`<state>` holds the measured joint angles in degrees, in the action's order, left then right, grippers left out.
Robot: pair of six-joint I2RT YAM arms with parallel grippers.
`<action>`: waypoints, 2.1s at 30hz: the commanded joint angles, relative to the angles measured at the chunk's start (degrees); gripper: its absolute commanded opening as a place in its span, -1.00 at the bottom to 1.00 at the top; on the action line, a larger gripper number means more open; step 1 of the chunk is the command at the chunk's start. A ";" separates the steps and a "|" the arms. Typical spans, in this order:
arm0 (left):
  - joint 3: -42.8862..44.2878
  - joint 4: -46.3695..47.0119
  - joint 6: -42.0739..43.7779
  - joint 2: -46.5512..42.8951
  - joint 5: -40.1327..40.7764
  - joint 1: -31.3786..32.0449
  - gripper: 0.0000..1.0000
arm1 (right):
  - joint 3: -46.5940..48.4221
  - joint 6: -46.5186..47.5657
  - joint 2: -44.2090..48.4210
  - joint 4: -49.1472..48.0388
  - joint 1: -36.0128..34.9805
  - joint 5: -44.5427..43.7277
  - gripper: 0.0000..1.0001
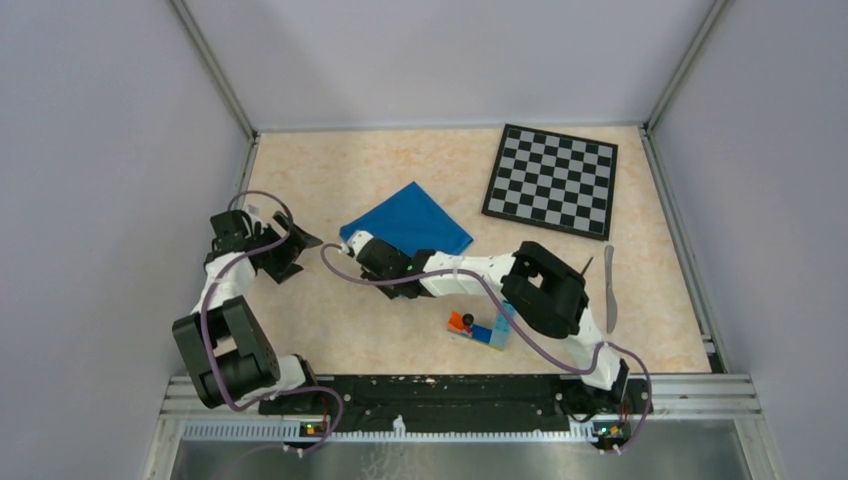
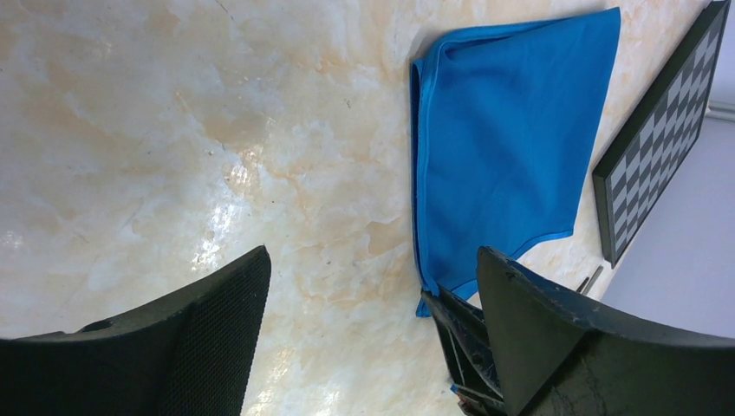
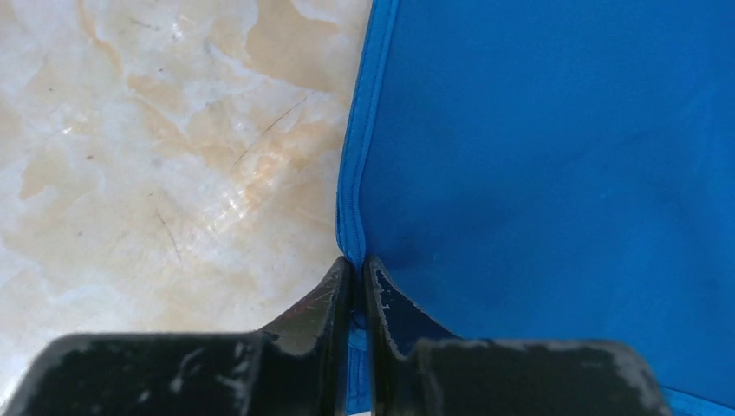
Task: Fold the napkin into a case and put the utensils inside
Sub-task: Pick up the lower triangle-folded napkin from the center of the board.
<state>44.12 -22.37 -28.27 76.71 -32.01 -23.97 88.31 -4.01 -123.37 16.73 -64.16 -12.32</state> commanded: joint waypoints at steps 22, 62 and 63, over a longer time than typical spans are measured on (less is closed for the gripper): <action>-21.91 44.07 -29.03 3.07 -20.76 8.43 0.91 | -20.11 -22.75 15.84 -22.59 14.00 37.07 -1.00; -4.70 27.79 -21.13 14.55 2.59 14.02 -1.00 | -30.16 -32.16 19.23 -37.09 20.74 49.17 -1.00; -4.06 25.66 -20.50 13.75 3.38 14.03 -1.00 | -30.33 -32.67 19.12 -37.25 20.67 49.53 -1.00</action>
<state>36.82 8.71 -52.71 94.13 -32.25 -9.69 58.72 -36.25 -107.26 -17.91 -43.75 34.70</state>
